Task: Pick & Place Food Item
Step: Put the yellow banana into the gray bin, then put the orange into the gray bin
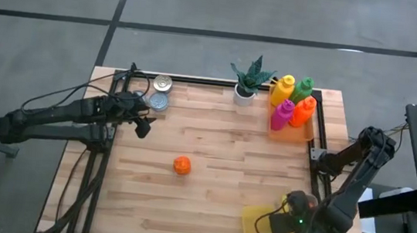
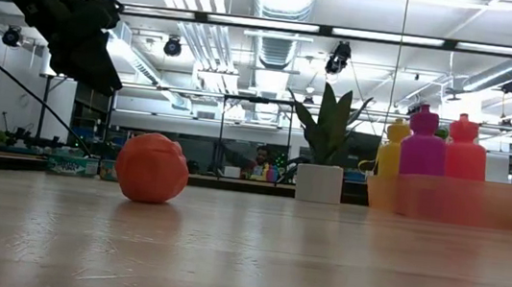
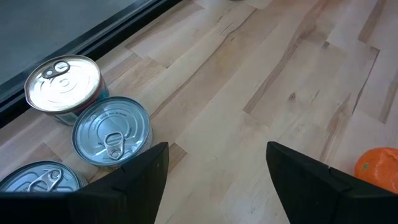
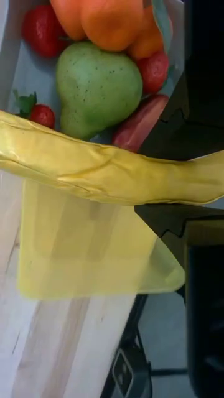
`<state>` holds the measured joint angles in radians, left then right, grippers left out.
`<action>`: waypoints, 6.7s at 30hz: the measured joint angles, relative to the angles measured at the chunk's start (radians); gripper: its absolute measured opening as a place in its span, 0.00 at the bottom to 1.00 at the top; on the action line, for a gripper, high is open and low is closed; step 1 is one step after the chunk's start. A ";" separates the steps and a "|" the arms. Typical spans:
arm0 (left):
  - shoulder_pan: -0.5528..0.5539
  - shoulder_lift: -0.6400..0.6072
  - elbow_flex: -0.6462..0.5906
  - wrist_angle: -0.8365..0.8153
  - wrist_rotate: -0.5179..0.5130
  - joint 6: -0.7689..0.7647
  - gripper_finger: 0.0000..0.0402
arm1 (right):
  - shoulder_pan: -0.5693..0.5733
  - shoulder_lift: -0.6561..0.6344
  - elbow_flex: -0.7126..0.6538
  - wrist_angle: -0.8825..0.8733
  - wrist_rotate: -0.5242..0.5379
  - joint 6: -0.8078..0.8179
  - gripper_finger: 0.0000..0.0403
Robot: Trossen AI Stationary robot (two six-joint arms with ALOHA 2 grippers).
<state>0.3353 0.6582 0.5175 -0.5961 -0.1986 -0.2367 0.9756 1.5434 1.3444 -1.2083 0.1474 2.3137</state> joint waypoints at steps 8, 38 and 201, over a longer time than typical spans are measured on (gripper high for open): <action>0.000 0.000 0.000 0.000 0.000 0.000 0.69 | 0.058 0.081 -0.004 0.001 -0.045 0.016 0.23; 0.000 0.000 0.000 0.000 0.000 0.000 0.69 | 0.035 0.129 -0.086 0.081 -0.066 0.017 0.23; 0.000 0.000 0.000 0.000 0.000 0.000 0.69 | -0.920 0.245 0.005 1.097 -0.232 -2.481 0.67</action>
<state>0.3352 0.6582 0.5175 -0.5960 -0.1984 -0.2366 0.0559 1.7880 1.3499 -0.1111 -0.0845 -0.1676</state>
